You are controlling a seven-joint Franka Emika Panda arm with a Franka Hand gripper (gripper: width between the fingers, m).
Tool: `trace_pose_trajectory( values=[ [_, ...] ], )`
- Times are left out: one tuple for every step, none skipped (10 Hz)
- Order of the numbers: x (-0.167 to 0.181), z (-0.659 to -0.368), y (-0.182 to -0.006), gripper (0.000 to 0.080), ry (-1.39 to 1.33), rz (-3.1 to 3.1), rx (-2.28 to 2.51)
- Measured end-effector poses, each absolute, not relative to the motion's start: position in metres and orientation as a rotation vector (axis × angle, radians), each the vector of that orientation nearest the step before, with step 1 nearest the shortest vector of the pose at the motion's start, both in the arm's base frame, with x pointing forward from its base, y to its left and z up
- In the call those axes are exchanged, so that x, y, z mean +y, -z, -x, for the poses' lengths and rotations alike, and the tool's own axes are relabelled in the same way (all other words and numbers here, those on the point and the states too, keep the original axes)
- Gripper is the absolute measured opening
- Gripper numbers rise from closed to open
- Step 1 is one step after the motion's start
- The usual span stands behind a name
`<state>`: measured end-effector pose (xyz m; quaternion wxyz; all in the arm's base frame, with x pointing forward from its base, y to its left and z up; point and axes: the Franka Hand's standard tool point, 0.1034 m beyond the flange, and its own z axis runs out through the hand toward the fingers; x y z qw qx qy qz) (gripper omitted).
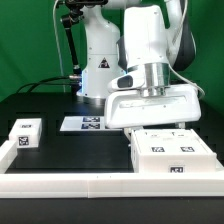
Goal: Assemble cabinet
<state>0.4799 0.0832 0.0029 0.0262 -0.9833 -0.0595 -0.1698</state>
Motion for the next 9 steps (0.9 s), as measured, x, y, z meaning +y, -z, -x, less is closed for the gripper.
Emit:
trace_pose_trajectory(
  values=[
    [0.084, -0.481, -0.003, 0.0797, 0.521, 3.038, -0.193],
    [0.083, -0.485, -0.004, 0.0797, 0.530, 3.037, -0.202],
    [0.081, -0.488, -0.005, 0.0797, 0.536, 3.038, -0.207],
    [0.079, -0.493, -0.006, 0.0670, 0.547, 3.037, -0.212],
    [0.077, -0.497, -0.007, 0.0670, 0.557, 3.037, -0.218],
    [0.076, -0.499, -0.005, 0.0532, 0.561, 3.037, -0.220],
    [0.076, -0.499, -0.004, 0.0389, 0.559, 3.037, -0.222],
    [0.078, -0.498, -0.004, 0.0389, 0.558, 3.036, -0.227],
    [0.078, -0.498, -0.004, 0.0209, 0.554, 3.037, -0.227]
  ],
)
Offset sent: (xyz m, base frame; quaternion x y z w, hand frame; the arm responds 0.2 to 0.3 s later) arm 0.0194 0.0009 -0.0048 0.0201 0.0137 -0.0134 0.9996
